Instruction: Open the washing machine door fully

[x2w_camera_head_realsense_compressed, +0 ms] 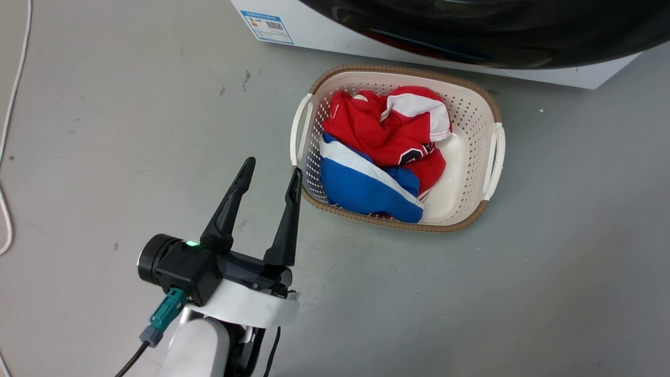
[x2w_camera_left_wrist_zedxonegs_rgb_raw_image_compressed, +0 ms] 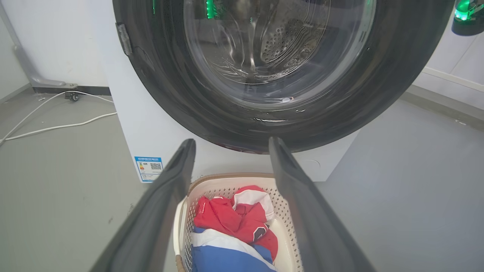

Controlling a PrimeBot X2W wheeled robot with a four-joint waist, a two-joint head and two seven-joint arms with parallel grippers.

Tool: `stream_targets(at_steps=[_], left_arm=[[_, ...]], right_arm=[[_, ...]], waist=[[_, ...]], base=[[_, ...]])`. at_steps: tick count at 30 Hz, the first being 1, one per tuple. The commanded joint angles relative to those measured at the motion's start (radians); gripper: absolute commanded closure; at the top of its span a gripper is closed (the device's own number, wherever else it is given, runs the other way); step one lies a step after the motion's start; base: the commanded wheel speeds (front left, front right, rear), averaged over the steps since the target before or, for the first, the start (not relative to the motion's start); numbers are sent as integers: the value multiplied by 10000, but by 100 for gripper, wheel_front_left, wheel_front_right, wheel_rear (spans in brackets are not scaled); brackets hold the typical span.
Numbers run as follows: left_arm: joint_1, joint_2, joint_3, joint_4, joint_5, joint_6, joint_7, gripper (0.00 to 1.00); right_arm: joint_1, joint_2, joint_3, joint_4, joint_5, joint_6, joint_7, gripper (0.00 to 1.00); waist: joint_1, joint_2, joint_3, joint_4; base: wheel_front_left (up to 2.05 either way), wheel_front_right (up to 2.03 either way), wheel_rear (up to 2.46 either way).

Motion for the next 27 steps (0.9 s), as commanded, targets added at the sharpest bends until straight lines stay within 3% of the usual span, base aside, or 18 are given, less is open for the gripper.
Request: stream_targets(at_steps=[1, 9, 27], left_arm=[[-130, -15, 11, 2, -49, 56, -28, 0], [-1, -14, 73, 131, 8, 59, -28, 0], [1080, -14, 339, 460, 36, 109, -28, 0]], right_arm=[[186, 89, -75, -125, -19, 0, 99, 100], [942, 520, -338, -715, -148, 0, 533, 100], [4478, 1255, 87, -1841, 1297, 0, 949, 100]], waist=[[-1, 0, -4, 6], [-1, 0, -377, -10], [-1, 0, -2655, 45]], base=[[0, 0, 0], [0, 0, 0], [0, 0, 0]])
